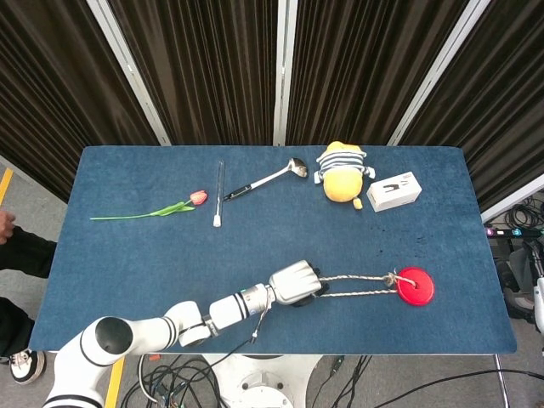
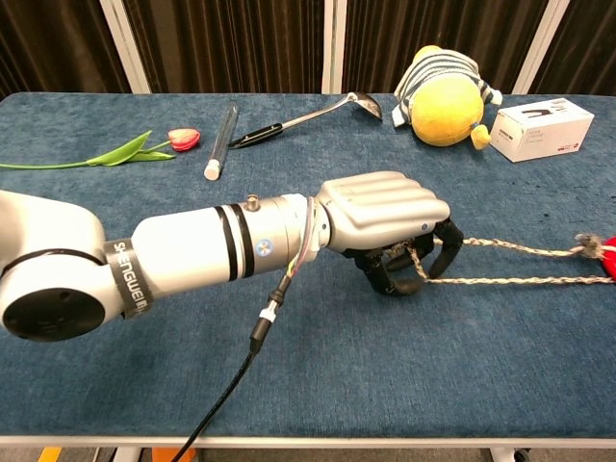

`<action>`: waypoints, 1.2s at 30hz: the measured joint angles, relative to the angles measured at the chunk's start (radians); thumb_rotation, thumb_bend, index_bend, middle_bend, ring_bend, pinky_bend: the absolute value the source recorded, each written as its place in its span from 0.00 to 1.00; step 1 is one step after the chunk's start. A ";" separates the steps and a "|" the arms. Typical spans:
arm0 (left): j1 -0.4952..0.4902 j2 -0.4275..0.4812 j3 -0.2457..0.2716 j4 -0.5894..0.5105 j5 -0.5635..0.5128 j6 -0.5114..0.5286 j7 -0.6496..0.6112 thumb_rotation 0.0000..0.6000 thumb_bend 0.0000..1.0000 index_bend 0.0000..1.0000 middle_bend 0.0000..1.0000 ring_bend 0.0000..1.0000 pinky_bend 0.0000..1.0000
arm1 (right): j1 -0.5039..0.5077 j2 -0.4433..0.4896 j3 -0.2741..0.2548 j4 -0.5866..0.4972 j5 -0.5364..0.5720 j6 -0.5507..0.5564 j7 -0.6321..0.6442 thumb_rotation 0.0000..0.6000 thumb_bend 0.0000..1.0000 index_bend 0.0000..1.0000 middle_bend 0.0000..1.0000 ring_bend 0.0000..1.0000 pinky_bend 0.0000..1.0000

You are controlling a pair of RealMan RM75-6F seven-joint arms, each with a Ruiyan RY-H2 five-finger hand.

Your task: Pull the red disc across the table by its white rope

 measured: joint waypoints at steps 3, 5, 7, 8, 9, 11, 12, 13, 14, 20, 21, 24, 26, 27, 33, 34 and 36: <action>0.013 0.010 0.001 -0.012 -0.007 0.005 0.021 1.00 0.37 0.75 0.89 0.63 0.75 | 0.001 0.001 0.000 -0.003 0.001 -0.002 -0.001 1.00 0.27 0.00 0.00 0.00 0.00; 0.023 0.024 0.004 -0.030 -0.013 0.004 0.040 1.00 0.37 0.76 0.89 0.64 0.76 | 0.001 0.002 0.000 -0.006 0.000 -0.002 -0.004 1.00 0.27 0.00 0.00 0.00 0.00; 0.040 0.050 0.009 -0.061 -0.022 0.005 0.065 1.00 0.37 0.76 0.90 0.65 0.77 | 0.002 0.002 0.000 -0.009 -0.001 -0.003 -0.007 1.00 0.27 0.00 0.00 0.00 0.00; 0.049 0.064 0.012 -0.078 -0.027 0.005 0.077 1.00 0.37 0.77 0.90 0.65 0.78 | 0.002 0.002 0.000 -0.010 -0.001 -0.003 -0.009 1.00 0.27 0.00 0.00 0.00 0.00; 0.062 0.086 0.016 -0.104 -0.034 0.006 0.095 1.00 0.37 0.77 0.91 0.66 0.79 | 0.003 0.002 0.000 -0.011 -0.002 -0.003 -0.012 1.00 0.27 0.00 0.00 0.00 0.00; 0.085 0.125 0.023 -0.149 -0.048 0.008 0.125 1.00 0.37 0.77 0.91 0.67 0.80 | 0.005 0.000 -0.001 -0.015 -0.003 -0.005 -0.017 1.00 0.27 0.00 0.00 0.00 0.00; 0.102 0.154 0.028 -0.181 -0.058 0.010 0.147 1.00 0.37 0.77 0.91 0.67 0.80 | 0.006 0.000 -0.001 -0.016 -0.004 -0.006 -0.020 1.00 0.27 0.00 0.00 0.00 0.00; 0.115 0.177 0.032 -0.206 -0.066 0.012 0.164 1.00 0.37 0.77 0.91 0.68 0.80 | 0.008 -0.002 -0.002 -0.019 -0.005 -0.007 -0.024 1.00 0.27 0.00 0.00 0.00 0.00; 0.129 0.202 0.036 -0.232 -0.075 0.015 0.180 1.00 0.37 0.77 0.91 0.68 0.81 | 0.010 -0.002 -0.002 -0.022 -0.007 -0.008 -0.028 1.00 0.27 0.00 0.00 0.00 0.00; 0.242 0.376 0.071 -0.403 -0.139 0.059 0.287 1.00 0.37 0.77 0.91 0.69 0.82 | 0.020 -0.005 -0.003 -0.053 -0.021 -0.008 -0.064 1.00 0.27 0.00 0.00 0.00 0.00; 0.267 0.411 0.079 -0.434 -0.152 0.073 0.304 1.00 0.37 0.77 0.91 0.69 0.82 | 0.022 -0.005 -0.004 -0.058 -0.023 -0.007 -0.070 1.00 0.27 0.00 0.00 0.00 0.00; 0.338 0.505 0.101 -0.508 -0.190 0.120 0.344 1.00 0.37 0.77 0.91 0.69 0.82 | 0.026 -0.004 -0.004 -0.078 -0.030 -0.003 -0.089 1.00 0.27 0.00 0.00 0.00 0.00; 0.371 0.548 0.109 -0.540 -0.216 0.140 0.360 1.00 0.37 0.77 0.92 0.70 0.82 | 0.028 -0.004 -0.004 -0.089 -0.033 -0.001 -0.098 1.00 0.27 0.00 0.00 0.00 0.00; 0.396 0.582 0.115 -0.563 -0.240 0.155 0.372 1.00 0.37 0.77 0.92 0.70 0.82 | 0.029 -0.003 -0.005 -0.092 -0.034 0.000 -0.101 1.00 0.27 0.00 0.00 0.00 0.00; 0.505 0.753 0.128 -0.641 -0.382 0.206 0.399 1.00 0.37 0.78 0.92 0.70 0.82 | 0.033 -0.003 -0.005 -0.101 -0.034 0.000 -0.112 1.00 0.27 0.00 0.00 0.00 0.00; 0.519 0.775 0.128 -0.645 -0.405 0.209 0.397 1.00 0.37 0.78 0.92 0.70 0.82 | 0.034 -0.002 -0.006 -0.104 -0.035 0.000 -0.113 1.00 0.27 0.00 0.00 0.00 0.00; 0.549 0.819 0.124 -0.643 -0.455 0.215 0.391 1.00 0.37 0.78 0.92 0.70 0.82 | 0.034 -0.001 -0.007 -0.108 -0.038 0.000 -0.115 1.00 0.27 0.00 0.00 0.00 0.00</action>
